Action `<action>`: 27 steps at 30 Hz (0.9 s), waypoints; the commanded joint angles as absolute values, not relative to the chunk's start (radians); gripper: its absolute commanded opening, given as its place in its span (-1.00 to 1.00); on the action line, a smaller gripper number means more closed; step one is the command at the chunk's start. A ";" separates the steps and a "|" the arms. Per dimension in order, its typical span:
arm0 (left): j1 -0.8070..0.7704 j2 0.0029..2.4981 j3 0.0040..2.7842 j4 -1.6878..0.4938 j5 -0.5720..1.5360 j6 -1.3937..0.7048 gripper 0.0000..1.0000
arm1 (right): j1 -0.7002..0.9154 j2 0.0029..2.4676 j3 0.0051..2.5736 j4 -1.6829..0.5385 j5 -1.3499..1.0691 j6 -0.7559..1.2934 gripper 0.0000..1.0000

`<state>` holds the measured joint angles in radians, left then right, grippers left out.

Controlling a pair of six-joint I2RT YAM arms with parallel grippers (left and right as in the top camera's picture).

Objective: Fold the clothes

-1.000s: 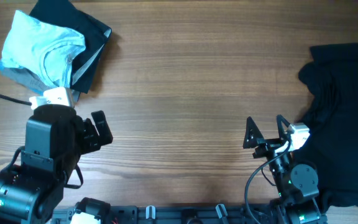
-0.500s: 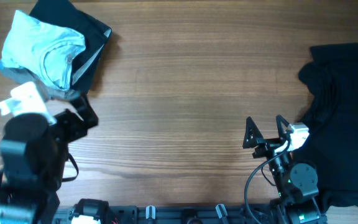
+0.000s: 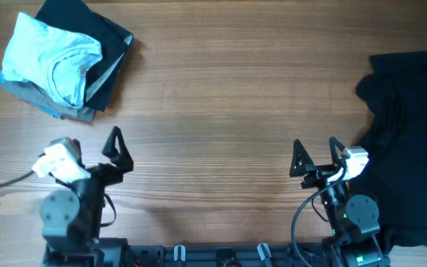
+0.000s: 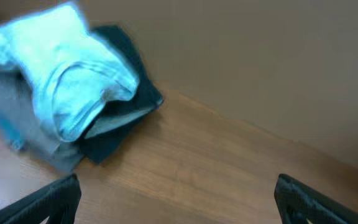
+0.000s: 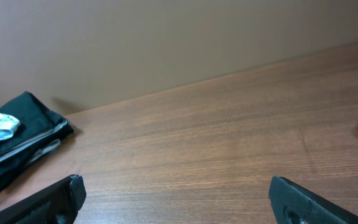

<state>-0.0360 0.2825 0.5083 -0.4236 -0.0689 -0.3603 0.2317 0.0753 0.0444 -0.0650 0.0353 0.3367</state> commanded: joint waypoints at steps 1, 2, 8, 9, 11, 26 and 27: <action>-0.028 0.161 0.409 -0.406 0.004 -0.163 1.00 | 0.227 0.080 0.037 -0.060 0.052 0.344 0.99; -0.028 0.145 0.396 -0.406 0.012 -0.116 1.00 | 0.227 0.080 0.037 -0.060 0.052 0.344 1.00; -0.028 0.082 0.345 -0.386 -0.018 -0.027 1.00 | 0.227 0.080 0.037 -0.060 0.052 0.344 0.99; -0.028 0.070 0.329 -0.368 -0.027 -0.027 1.00 | 0.227 0.080 0.037 -0.060 0.052 0.344 1.00; -0.028 0.051 0.294 -0.325 -0.039 -0.027 1.00 | 0.227 0.080 0.037 -0.060 0.052 0.344 0.99; -0.030 0.003 0.006 -0.066 0.015 -0.120 1.00 | 0.227 0.080 0.037 -0.060 0.052 0.344 0.99; -0.030 0.003 0.006 -0.074 0.015 -0.120 1.00 | 0.227 0.080 0.037 -0.060 0.052 0.344 0.99</action>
<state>-0.0360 0.0139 0.0257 -0.0624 0.0025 -0.0929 0.2317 0.0776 0.0433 -0.0650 0.0353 0.3367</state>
